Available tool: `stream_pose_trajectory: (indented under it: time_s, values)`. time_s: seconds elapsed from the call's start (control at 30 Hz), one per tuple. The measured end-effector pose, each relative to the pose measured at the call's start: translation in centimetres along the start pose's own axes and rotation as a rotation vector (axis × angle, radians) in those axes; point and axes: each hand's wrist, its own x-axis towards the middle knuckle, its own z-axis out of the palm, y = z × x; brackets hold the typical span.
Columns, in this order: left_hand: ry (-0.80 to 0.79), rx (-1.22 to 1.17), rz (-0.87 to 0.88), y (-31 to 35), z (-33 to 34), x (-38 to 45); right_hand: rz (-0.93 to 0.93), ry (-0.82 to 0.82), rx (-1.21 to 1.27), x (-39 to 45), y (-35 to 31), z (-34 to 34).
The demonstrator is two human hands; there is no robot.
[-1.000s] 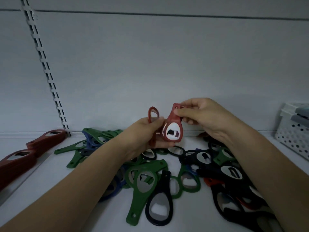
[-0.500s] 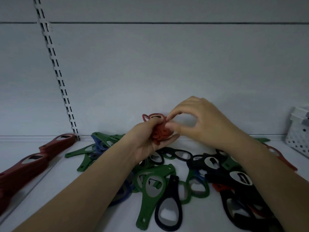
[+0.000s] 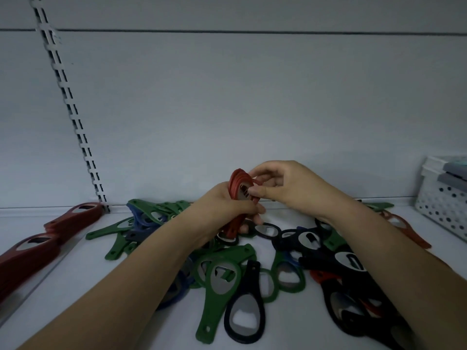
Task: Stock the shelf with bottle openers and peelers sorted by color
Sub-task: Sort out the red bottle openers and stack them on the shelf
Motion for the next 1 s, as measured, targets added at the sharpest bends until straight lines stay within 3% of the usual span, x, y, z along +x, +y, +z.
stream_pose_trajectory:
  time_s: [0.2, 0.3, 0.4, 0.53, 0.7, 0.93, 1.0]
  values:
    - [-0.119, -0.194, -0.024, -0.1, 0.5, -0.2, 0.047, -0.035, 0.084, -0.2, 0.1, -1.1]
    - [-0.113, -0.248, -0.046, 0.1, 0.3, -0.3, 0.052, 0.101, 0.041, -0.2, 0.1, -2.4]
    - [0.005, -0.23, -0.065, 0.1, 0.2, -0.1, 0.019, 0.234, 0.172, -0.2, 0.3, -4.2]
    - [-0.035, -0.226, -0.026, 0.1, 0.4, -0.1, -0.003, 0.121, 0.287, -0.1, 0.1, -2.5]
    - [-0.094, -0.254, -0.015, 0.4, 0.8, -0.3, -0.005, 0.044, 0.178, 0.1, 0.3, -0.8]
    - [-0.058, -0.261, 0.012, 0.1, 1.2, -0.1, -0.036, 0.253, -0.05, 0.8, -0.3, -3.5]
    - [-0.102, -0.256, 0.011, 0.0, 1.3, -0.1, -0.027, 0.213, -0.206, 0.6, -1.2, -5.0]
